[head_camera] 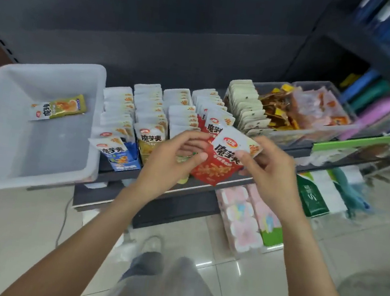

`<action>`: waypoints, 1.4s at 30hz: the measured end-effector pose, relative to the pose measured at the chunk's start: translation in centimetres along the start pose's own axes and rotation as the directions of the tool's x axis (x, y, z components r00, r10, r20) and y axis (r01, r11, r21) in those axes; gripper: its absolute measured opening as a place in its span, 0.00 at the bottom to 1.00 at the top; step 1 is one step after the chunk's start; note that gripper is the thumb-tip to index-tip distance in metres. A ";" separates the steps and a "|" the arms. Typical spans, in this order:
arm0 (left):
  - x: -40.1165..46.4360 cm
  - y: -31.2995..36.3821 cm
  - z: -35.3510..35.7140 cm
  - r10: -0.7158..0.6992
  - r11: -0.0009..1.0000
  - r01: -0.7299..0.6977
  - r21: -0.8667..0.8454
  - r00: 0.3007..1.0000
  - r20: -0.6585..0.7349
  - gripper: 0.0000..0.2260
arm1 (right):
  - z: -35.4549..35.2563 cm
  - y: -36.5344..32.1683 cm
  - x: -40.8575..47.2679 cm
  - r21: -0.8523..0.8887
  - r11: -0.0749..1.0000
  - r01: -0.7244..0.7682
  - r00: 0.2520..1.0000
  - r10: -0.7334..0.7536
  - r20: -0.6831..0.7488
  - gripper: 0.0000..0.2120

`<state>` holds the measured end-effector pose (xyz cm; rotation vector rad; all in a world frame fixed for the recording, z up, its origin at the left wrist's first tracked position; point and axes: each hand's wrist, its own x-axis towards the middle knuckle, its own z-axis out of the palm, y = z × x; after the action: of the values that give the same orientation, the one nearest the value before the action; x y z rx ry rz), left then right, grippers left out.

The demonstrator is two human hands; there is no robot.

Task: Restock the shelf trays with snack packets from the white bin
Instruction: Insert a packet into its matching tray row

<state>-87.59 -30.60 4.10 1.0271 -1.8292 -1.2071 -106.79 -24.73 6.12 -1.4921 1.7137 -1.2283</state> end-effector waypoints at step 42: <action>4.6 -3.9 -0.8 0.449 0.706 -0.038 0.707 0.796 -0.405 0.09 | 0.4 4.3 12.8 -0.389 0.665 0.638 0.770 -0.561 0.305 0.06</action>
<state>-88.05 -35.97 1.31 1.2708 -1.8442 0.0155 -111.35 -37.32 4.16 -2.5451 1.5101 -0.9559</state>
